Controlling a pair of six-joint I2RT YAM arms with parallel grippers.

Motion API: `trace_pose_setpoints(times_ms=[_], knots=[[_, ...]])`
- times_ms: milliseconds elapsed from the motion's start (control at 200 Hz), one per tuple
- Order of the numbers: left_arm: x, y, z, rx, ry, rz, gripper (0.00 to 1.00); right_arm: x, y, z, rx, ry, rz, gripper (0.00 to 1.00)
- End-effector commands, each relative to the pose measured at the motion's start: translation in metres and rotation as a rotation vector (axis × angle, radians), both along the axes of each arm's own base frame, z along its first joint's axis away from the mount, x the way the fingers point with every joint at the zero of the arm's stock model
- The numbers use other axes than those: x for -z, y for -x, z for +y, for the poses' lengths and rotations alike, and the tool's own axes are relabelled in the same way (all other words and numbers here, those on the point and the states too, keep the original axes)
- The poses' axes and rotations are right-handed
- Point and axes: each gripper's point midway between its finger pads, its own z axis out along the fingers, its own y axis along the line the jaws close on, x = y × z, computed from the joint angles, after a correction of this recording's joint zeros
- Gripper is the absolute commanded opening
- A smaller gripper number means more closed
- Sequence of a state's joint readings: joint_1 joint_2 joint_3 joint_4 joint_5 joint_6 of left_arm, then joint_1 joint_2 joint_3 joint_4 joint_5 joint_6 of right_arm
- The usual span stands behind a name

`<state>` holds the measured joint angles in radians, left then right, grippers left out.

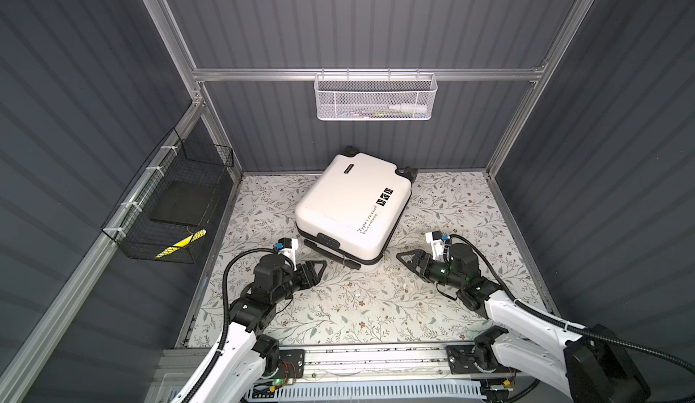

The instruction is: Pack the luggage

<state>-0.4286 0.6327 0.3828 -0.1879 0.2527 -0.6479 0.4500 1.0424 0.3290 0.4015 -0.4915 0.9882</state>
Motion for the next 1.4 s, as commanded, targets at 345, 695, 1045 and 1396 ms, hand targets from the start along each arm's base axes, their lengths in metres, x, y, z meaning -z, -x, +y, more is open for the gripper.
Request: trace_pose_setpoints(times_ms=[345, 695, 1045, 1396], knots=[[0.011, -0.001, -0.060, 0.112, -0.249, -0.278, 0.55, -0.078, -0.035, 0.002, 0.079, -0.177, -0.041, 0.88], [0.028, -0.012, -0.069, 0.081, -0.259, -0.320, 0.40, -0.099, -0.050, 0.003, 0.097, -0.177, -0.038, 0.88], [0.026, -0.010, -0.070, 0.104, -0.267, -0.354, 0.30, -0.107, -0.057, 0.006, 0.092, -0.183, -0.047, 0.89], [0.033, -0.017, -0.076, 0.109, -0.291, -0.354, 0.24, -0.094, -0.065, 0.012, 0.083, -0.168, -0.010, 0.89]])
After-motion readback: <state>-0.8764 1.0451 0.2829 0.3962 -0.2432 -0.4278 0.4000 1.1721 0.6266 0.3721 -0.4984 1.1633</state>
